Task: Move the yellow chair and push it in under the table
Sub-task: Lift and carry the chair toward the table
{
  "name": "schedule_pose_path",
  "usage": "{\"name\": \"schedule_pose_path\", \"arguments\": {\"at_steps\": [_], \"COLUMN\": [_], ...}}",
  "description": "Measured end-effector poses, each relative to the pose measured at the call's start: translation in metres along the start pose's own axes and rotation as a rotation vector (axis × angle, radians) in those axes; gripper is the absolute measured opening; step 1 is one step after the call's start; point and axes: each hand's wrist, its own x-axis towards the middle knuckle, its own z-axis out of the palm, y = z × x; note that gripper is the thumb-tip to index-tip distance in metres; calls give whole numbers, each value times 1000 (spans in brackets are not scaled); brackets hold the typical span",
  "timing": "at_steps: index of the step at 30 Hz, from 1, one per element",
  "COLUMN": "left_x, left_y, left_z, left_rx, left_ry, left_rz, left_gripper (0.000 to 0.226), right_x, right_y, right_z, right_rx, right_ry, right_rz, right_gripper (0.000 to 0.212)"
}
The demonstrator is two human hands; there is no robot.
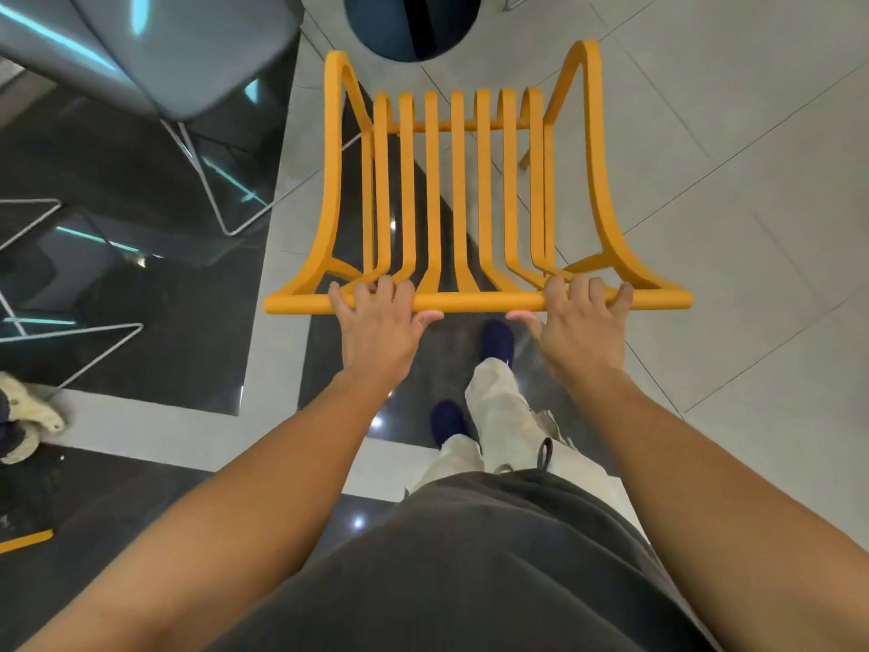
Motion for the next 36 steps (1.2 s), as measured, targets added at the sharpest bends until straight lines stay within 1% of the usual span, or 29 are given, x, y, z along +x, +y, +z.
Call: {"name": "schedule_pose_path", "arguments": {"at_steps": [4,8,12,15,20,26,34,36], "left_x": [46,98,148,180,232,288,374,381], "left_y": [7,10,16,23,36,49,52,49], "left_z": [-10,-23,-40,-52,-67,-76,-95,-95], "left_rx": [-59,-80,-53,-36,-35,-79,-131,-127], "left_ry": [14,17,-4,-68,-64,-35,-27,-16], "left_rz": [20,17,-66,-123,-158,-188,-232,-229], "left_gripper": [57,64,75,78,80,85,85,86], "right_x": [43,96,149,185,250,322,415,424], "right_y": [18,38,58,72,94,114,128,125], "right_z": [-7,-20,-38,-48,-62,-79,-108,-110], "right_rx": [17,55,88,114,158,173,169,147], "right_ry": [-9,-23,-42,-57,-29,-22,12,21], "right_rz": [-16,-72,-130,-170,-222,-284,-347,-369], "right_gripper": [66,65,63,61,61,55,54,54]}}
